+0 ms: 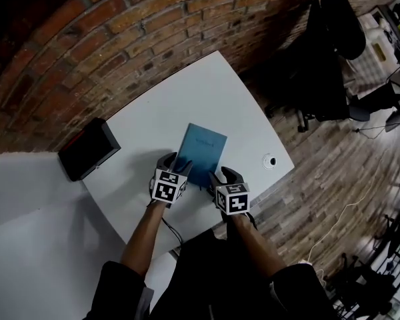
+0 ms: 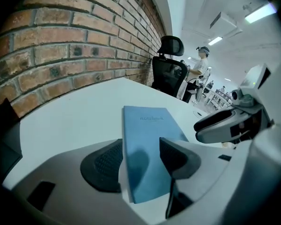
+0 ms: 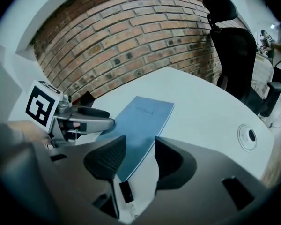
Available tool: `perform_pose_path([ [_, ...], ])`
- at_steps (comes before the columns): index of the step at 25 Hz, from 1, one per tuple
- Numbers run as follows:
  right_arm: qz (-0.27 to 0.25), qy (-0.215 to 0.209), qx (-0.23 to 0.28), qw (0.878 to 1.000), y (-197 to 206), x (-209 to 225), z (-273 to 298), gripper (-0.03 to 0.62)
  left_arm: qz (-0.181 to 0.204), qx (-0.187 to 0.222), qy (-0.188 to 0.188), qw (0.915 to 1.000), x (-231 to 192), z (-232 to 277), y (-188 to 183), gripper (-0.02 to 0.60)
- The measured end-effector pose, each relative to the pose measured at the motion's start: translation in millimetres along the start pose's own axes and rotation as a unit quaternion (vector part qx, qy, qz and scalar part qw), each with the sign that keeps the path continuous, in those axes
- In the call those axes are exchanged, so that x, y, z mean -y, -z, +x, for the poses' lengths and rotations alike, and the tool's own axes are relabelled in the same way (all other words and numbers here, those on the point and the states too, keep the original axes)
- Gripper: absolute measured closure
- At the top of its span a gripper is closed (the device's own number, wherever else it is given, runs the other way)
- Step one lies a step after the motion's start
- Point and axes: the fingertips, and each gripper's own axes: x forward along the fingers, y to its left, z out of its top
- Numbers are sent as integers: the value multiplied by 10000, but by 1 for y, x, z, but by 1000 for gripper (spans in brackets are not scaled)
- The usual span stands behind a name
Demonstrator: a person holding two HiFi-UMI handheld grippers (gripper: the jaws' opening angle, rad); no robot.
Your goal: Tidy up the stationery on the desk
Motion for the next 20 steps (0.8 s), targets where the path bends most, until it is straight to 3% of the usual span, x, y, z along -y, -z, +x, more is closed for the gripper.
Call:
perform_pose_path([
  [6,426,93,-123,9990,3,11,15,413,-65,-163,216,9996,-2,12,6,344],
  [20,455,65,-285,9985,6,8,30,413,-135,-190,309,9993,0,22,8,344],
])
